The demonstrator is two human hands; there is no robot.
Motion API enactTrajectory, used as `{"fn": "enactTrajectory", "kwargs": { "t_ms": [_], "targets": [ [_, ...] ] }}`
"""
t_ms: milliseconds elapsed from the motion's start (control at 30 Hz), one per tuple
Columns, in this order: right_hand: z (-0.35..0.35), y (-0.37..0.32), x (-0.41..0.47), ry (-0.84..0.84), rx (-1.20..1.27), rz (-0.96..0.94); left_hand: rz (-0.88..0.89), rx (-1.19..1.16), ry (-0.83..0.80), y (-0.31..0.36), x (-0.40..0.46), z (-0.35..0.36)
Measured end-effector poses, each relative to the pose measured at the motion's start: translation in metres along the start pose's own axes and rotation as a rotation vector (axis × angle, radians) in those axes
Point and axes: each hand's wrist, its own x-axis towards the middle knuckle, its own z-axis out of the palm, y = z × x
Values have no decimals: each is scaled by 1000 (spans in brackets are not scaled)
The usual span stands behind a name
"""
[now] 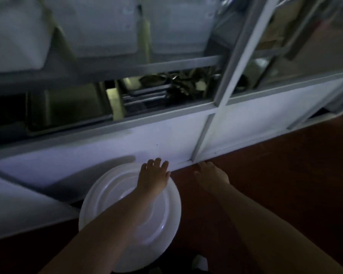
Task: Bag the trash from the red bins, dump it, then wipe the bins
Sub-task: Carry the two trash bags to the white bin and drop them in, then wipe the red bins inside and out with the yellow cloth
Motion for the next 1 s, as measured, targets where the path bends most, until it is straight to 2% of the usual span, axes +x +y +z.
{"fn": "enactTrajectory", "kwargs": {
  "t_ms": [300,633,1000],
  "targets": [
    [-133,207,-26,176,139,205,282,88,53,217,114,-97],
    [-258,505,-61,328,254,409,402,-6,25,514,219,-155],
    [-355,738,-22,422,315,516,599,-5,75,763,357,-199]
  ]
}}
